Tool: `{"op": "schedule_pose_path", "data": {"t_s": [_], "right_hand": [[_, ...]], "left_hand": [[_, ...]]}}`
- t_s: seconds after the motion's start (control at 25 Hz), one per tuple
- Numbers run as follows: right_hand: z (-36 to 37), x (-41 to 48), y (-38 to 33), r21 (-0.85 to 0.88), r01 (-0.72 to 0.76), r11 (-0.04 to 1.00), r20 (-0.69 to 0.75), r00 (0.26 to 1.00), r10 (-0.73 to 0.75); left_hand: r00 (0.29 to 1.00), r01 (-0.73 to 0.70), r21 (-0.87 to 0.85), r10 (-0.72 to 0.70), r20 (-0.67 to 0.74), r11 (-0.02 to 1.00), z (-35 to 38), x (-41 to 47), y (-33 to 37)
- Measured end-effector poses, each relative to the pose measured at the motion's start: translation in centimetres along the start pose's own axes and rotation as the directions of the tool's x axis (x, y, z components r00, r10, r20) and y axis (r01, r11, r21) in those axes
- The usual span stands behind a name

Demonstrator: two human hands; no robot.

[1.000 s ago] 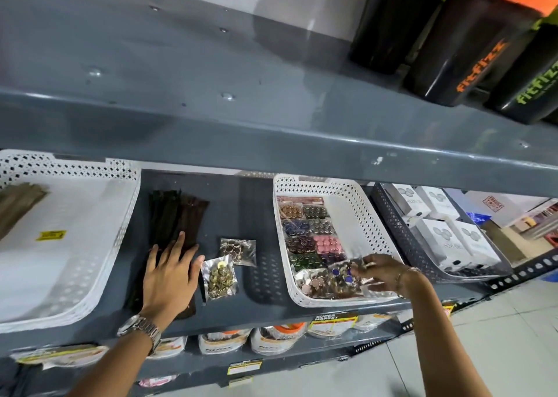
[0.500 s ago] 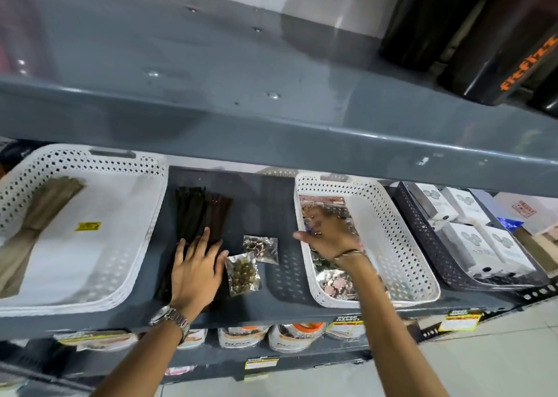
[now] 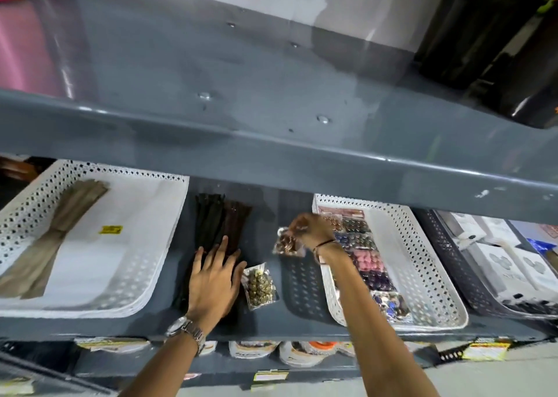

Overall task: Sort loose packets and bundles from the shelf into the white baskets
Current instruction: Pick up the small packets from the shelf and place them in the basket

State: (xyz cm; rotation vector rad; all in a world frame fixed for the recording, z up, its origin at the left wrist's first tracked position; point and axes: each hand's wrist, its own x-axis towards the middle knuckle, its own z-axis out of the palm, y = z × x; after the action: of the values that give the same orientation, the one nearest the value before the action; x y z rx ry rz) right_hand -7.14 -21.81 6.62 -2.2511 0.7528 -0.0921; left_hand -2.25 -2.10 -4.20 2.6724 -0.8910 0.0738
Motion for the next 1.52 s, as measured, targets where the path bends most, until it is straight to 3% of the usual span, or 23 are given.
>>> {"op": "schedule_pose_path", "data": {"t_s": [0.08, 0.16, 0.24, 0.36, 0.52, 0.6, 0.68, 0.76, 0.8, 0.88, 0.96, 1.0, 1.08, 1.16, 1.32, 1.4, 1.44, 1.52], "right_hand": [[-4.4, -1.3, 1.0, 0.278, 0.052, 0.959, -0.120, 0.993, -0.020], [-8.5, -2.8, 3.9, 0.428, 0.046, 0.902, -0.142, 0.990, 0.016], [-10.6, -4.0, 7.5, 0.379, -0.055, 0.924, -0.052, 0.995, 0.081], [-9.3, -4.4, 11.6, 0.123, -0.174, 0.977, 0.149, 0.977, 0.155], [-6.6, -3.8, 12.3, 0.093, -0.195, 0.976, 0.222, 0.960, 0.171], [-6.5, -3.9, 12.0, 0.032, -0.211, 0.977, 0.167, 0.965, 0.203], [-6.6, -4.5, 10.9, -0.025, -0.194, 0.981, 0.014, 0.981, 0.195], [-5.5, -5.3, 7.9, 0.029, -0.032, 0.999, -0.212, 0.977, 0.038], [-4.3, -5.6, 5.9, 0.047, 0.076, 0.996, -0.244, 0.968, -0.062], [-0.4, -5.9, 2.2, 0.017, 0.227, 0.974, -0.060, 0.972, -0.226], [4.1, -5.2, 0.2, -0.148, 0.236, 0.960, 0.247, 0.949, -0.195], [5.6, -4.7, -0.1, -0.273, 0.239, 0.932, 0.325, 0.935, -0.144], [7.2, -3.6, -0.2, -0.420, 0.229, 0.878, 0.361, 0.930, -0.070], [6.8, -3.4, -0.4, -0.421, 0.175, 0.890, 0.356, 0.934, -0.015], [1.8, -5.2, -0.3, -0.188, 0.064, 0.980, 0.247, 0.969, -0.016], [-2.5, -6.1, 1.1, 0.098, 0.023, 0.995, 0.101, 0.994, -0.033], [-4.9, -6.4, 2.5, 0.255, -0.017, 0.967, 0.011, 1.000, 0.015], [-9.4, -6.7, 6.7, 0.538, -0.134, 0.832, -0.159, 0.953, 0.257]], "left_hand": [[1.000, -0.007, 0.004, 0.007, -0.005, 1.000, 0.0, 0.0, 0.0], [1.000, -0.011, 0.010, 0.011, -0.013, 1.000, 0.1, -0.1, 0.1], [1.000, -0.013, 0.013, 0.013, -0.010, 1.000, 0.2, -0.1, 0.2], [1.000, -0.016, 0.018, 0.017, -0.019, 1.000, 0.2, 0.0, 0.1], [0.999, -0.021, 0.031, 0.022, -0.023, 0.999, 0.1, 0.0, 0.2], [1.000, -0.016, 0.037, 0.017, -0.024, 0.999, 0.1, -0.1, 0.1], [0.999, -0.019, 0.043, 0.020, -0.032, 0.999, 0.1, -0.1, 0.1], [0.999, -0.019, 0.051, 0.021, -0.045, 0.999, 0.2, -0.2, 0.2], [0.999, -0.020, 0.052, 0.022, -0.049, 0.998, 0.1, -0.1, 0.2], [0.998, -0.029, 0.050, 0.032, -0.062, 0.998, 0.1, -0.2, 0.2], [0.997, -0.034, 0.051, 0.037, -0.063, 0.998, 0.1, -0.2, 0.1], [0.998, -0.034, 0.061, 0.038, -0.059, 0.998, 0.2, -0.2, 0.0], [0.999, -0.031, 0.068, 0.034, -0.041, 0.997, 0.3, -0.2, 0.0], [0.998, -0.029, 0.055, 0.031, -0.048, 0.998, 0.4, -0.2, 0.0], [0.994, -0.059, 0.059, 0.064, -0.090, 0.997, 0.8, 0.0, -0.1], [0.989, -0.061, 0.064, 0.069, -0.128, 0.996, 1.1, 0.0, -0.2], [0.988, -0.064, 0.063, 0.072, -0.139, 0.996, 1.3, 0.1, -0.2], [0.983, -0.076, 0.062, 0.085, -0.165, 0.995, 1.5, 0.1, -0.2]]}}
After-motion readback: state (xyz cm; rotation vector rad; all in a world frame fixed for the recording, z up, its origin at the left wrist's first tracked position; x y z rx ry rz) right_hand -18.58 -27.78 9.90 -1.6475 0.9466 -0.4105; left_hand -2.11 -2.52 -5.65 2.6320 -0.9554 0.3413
